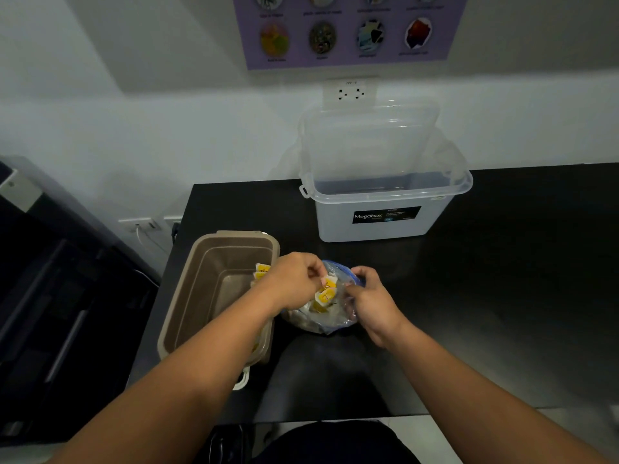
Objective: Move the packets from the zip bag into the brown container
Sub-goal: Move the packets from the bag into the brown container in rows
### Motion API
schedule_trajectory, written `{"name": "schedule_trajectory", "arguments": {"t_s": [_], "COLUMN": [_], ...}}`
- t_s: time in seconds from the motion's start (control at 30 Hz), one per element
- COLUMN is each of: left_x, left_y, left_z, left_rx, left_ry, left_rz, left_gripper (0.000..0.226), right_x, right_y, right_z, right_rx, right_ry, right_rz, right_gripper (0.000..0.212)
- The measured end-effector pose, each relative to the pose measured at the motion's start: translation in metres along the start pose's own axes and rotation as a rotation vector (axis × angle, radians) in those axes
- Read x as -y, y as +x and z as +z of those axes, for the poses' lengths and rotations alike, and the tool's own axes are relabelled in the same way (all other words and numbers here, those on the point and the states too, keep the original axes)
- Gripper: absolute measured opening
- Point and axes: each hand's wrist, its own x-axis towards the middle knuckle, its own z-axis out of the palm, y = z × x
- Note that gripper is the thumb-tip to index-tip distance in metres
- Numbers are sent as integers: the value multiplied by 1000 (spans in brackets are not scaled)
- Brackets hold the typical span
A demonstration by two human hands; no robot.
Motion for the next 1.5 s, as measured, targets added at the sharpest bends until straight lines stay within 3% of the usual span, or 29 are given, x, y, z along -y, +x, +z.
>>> {"name": "schedule_trajectory", "arguments": {"t_s": [0.13, 0.47, 0.63, 0.83, 0.93, 1.07, 1.13, 1.23, 1.37, 1.5], "left_x": [1, -5, -7, -12, -13, -17, -11, -8, -13, -10], "left_y": [0, -8, -7, -3, 2, 6, 6, 4, 2, 2], "left_z": [9, 11, 15, 19, 25, 26, 25, 15, 1, -7], "left_rx": [-75, -215, -150, -34, 6, 6, -87, -170, -147, -114], "left_ry": [-9, 30, 224, 256, 347, 457, 385, 140, -347, -516], "left_rz": [3, 16, -22, -28, -5, 7, 20, 30, -118, -175], "left_gripper": [14, 16, 19, 13, 25, 4, 14, 11, 6, 8], "right_x": [-1, 1, 4, 4, 5, 7, 7, 5, 4, 6], "right_y": [1, 4, 6, 8, 9, 9, 11, 14, 14, 13], "right_z": [-3, -8, -9, -10, -10, -11, -11, -10, -9, -9], "right_rx": [3, 16, 28, 63, 69, 79, 76, 57, 36, 32], "right_ry": [-34, -31, 18, 49, 38, 31, 34, 24, 21, 5], "right_rz": [-79, -39, -8, -12, -13, -10, -1, 11, 23, 31], "right_gripper": [37, 19, 17, 14, 13, 12, 13, 17, 21, 20]}}
